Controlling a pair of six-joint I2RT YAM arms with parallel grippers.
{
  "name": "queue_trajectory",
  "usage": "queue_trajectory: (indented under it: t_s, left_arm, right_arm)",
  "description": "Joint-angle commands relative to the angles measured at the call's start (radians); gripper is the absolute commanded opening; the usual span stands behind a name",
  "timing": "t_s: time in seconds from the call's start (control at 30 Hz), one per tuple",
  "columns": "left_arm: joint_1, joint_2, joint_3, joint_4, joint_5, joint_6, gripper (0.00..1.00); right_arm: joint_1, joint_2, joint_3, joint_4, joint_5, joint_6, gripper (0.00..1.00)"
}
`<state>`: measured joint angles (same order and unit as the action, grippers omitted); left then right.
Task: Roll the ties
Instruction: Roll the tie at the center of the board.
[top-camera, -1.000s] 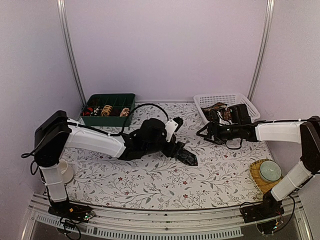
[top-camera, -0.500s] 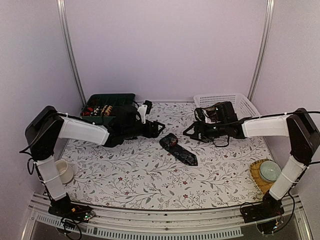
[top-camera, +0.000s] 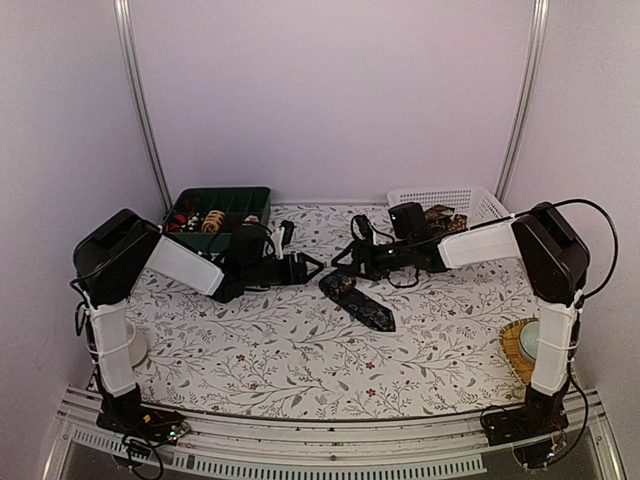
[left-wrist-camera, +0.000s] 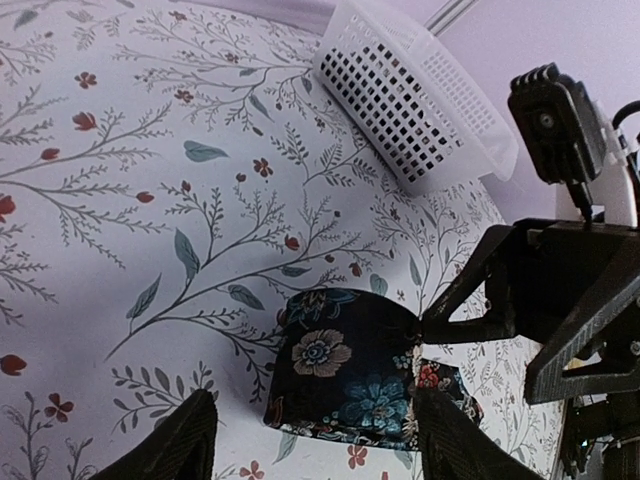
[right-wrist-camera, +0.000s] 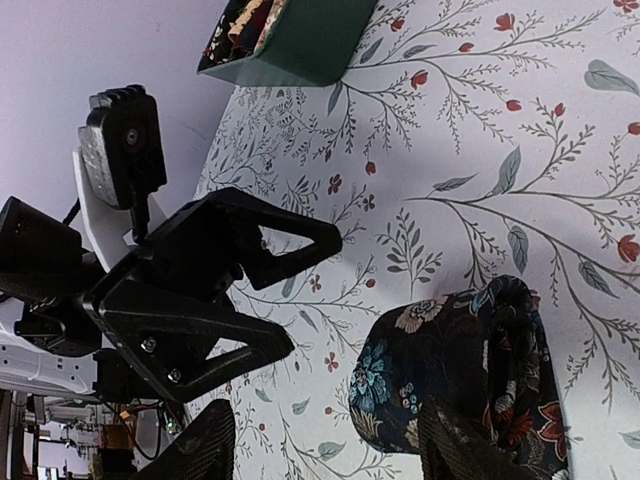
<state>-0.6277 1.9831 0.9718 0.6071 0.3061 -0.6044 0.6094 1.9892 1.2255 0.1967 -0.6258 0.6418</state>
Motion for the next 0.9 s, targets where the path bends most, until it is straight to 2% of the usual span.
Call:
queue_trajectory:
  t_s: [0.0,0.33,0.87]
  left_arm:
    - [0.025,0.051,0.009,0.051,0.053,-0.044,0.68]
    - [0.034,0.116,0.043,0.082,0.145,-0.075,0.69]
    - [0.028,0.238,0.12,0.145,0.291,-0.126,0.72]
  right_arm:
    - [0.021,0.108,0.069,0.022,-0.027,0.019,0.62]
    - [0.025,0.134,0.032,-0.058,0.005,-0.007,0.61]
    - [0.022,0.133,-0.063,-0.071,0.026,-0.042,0.61]
